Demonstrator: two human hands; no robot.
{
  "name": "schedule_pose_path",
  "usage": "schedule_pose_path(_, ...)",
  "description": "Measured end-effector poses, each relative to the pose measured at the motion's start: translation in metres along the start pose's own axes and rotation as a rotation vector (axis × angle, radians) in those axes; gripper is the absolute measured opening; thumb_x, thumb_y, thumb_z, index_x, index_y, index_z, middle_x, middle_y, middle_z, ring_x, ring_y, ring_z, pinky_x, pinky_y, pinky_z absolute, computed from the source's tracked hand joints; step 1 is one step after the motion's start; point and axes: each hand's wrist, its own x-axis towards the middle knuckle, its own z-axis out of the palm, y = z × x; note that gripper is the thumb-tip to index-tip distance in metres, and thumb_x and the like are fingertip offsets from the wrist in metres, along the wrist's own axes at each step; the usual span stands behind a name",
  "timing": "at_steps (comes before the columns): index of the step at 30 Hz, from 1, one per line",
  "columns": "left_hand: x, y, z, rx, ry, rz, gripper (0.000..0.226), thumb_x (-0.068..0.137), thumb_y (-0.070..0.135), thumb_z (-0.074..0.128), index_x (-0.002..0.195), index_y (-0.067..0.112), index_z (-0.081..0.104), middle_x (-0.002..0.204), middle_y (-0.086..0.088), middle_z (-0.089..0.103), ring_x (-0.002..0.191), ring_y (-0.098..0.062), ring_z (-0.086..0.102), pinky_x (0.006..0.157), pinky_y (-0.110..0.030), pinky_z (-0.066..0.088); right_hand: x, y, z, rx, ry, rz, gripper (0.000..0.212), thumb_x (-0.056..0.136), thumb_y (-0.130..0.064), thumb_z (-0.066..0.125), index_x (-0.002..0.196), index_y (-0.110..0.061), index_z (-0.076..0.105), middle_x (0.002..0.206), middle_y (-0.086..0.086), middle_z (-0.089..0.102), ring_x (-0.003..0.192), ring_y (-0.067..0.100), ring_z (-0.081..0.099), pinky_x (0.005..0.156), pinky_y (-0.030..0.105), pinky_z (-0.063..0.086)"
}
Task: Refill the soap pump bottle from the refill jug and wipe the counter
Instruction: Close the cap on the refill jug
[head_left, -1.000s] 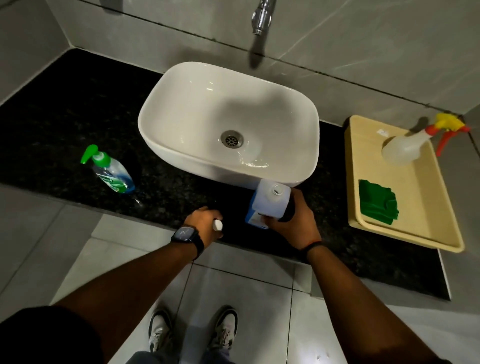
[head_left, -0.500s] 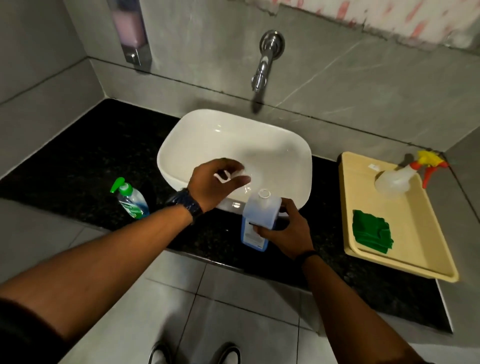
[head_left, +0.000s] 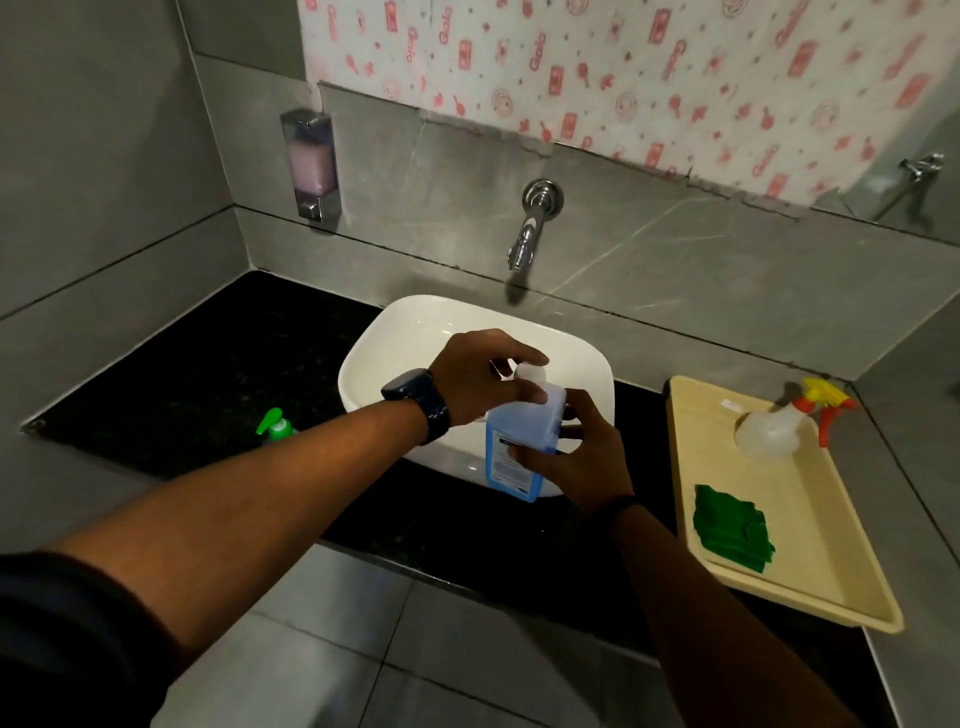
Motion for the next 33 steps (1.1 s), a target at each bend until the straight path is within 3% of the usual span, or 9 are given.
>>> schedule_pose_path(5, 0.005, 0.011, -0.009, 0.007, -0.124, 0.049, 0.041, 0.079, 0.001, 0.069, 0.119, 0.003, 0.061, 0.117, -0.017, 0.065, 0.101, -0.03, 0.062, 0.091, -0.033, 0.05, 0.0, -0.007, -0.007, -0.003, 0.015, 0.011, 0.065, 0.064, -0.033, 0.082, 0.117, -0.02, 0.048, 0.115, 0.004, 0.061, 0.095, 0.017, 0.056, 0.087, 0.033, 0.05)
schedule_pose_path(8, 0.005, 0.014, -0.007, -0.013, -0.142, 0.058, 0.045, 0.078, -0.007, 0.064, 0.123, 0.0, 0.056, 0.124, -0.017, 0.061, 0.11, -0.029, 0.061, 0.097, -0.034, 0.048, 0.001, -0.008, -0.009, -0.011, 0.014, 0.017, 0.065, 0.063, -0.034, 0.083, 0.116, -0.02, 0.047, 0.114, 0.004, 0.062, 0.095, 0.018, 0.057, 0.087, 0.035, 0.051)
schedule_pose_path(11, 0.007, 0.014, -0.004, -0.003, -0.13, 0.07, 0.044, 0.079, -0.004, 0.064, 0.122, 0.0, 0.057, 0.124, -0.017, 0.061, 0.111, -0.027, 0.061, 0.097, -0.028, 0.047, 0.001, -0.009, -0.009, -0.003, 0.018, 0.024, 0.067, 0.063, -0.034, 0.083, 0.118, -0.021, 0.047, 0.115, 0.005, 0.062, 0.096, 0.018, 0.057, 0.088, 0.036, 0.052)
schedule_pose_path(14, 0.011, 0.013, -0.006, -0.011, -0.133, 0.031, 0.038, 0.081, 0.006, 0.069, 0.118, 0.004, 0.062, 0.118, -0.015, 0.066, 0.104, -0.027, 0.064, 0.095, -0.032, 0.05, 0.003, -0.01, -0.009, -0.009, 0.02, 0.028, 0.068, 0.063, -0.033, 0.083, 0.119, -0.019, 0.047, 0.115, 0.006, 0.061, 0.096, 0.018, 0.057, 0.089, 0.038, 0.052)
schedule_pose_path(19, 0.017, 0.01, -0.008, 0.068, -0.108, 0.002, 0.038, 0.076, 0.017, 0.075, 0.112, 0.009, 0.067, 0.109, -0.011, 0.07, 0.088, -0.021, 0.063, 0.082, -0.021, 0.048, 0.005, -0.011, -0.007, -0.034, 0.01, 0.038, 0.067, 0.063, -0.033, 0.083, 0.119, -0.02, 0.047, 0.116, 0.005, 0.06, 0.096, 0.019, 0.056, 0.091, 0.037, 0.051)
schedule_pose_path(25, 0.018, 0.013, -0.005, 0.063, -0.197, 0.036, 0.044, 0.076, 0.0, 0.066, 0.119, 0.013, 0.063, 0.116, -0.01, 0.067, 0.104, -0.022, 0.062, 0.088, -0.018, 0.043, 0.005, -0.008, -0.009, -0.032, 0.031, 0.035, 0.067, 0.061, -0.033, 0.084, 0.117, -0.021, 0.047, 0.115, 0.005, 0.062, 0.095, 0.018, 0.057, 0.089, 0.038, 0.052)
schedule_pose_path(30, 0.022, 0.017, 0.005, 0.025, -0.184, 0.025, 0.043, 0.08, 0.011, 0.07, 0.121, 0.013, 0.061, 0.116, -0.01, 0.067, 0.104, -0.021, 0.062, 0.088, -0.019, 0.043, 0.005, -0.011, -0.007, 0.006, 0.029, 0.0, 0.064, 0.06, -0.032, 0.085, 0.113, -0.023, 0.05, 0.108, -0.001, 0.064, 0.095, 0.019, 0.06, 0.081, 0.033, 0.053)
schedule_pose_path(33, 0.023, 0.012, 0.004, -0.029, -0.049, -0.012, 0.054, 0.071, 0.02, 0.08, 0.122, 0.012, 0.061, 0.117, -0.011, 0.066, 0.105, -0.022, 0.061, 0.091, -0.025, 0.045, 0.005, -0.013, -0.007, 0.019, 0.038, -0.007, 0.064, 0.061, -0.032, 0.084, 0.114, -0.023, 0.049, 0.107, -0.001, 0.062, 0.093, 0.016, 0.059, 0.08, 0.029, 0.051)
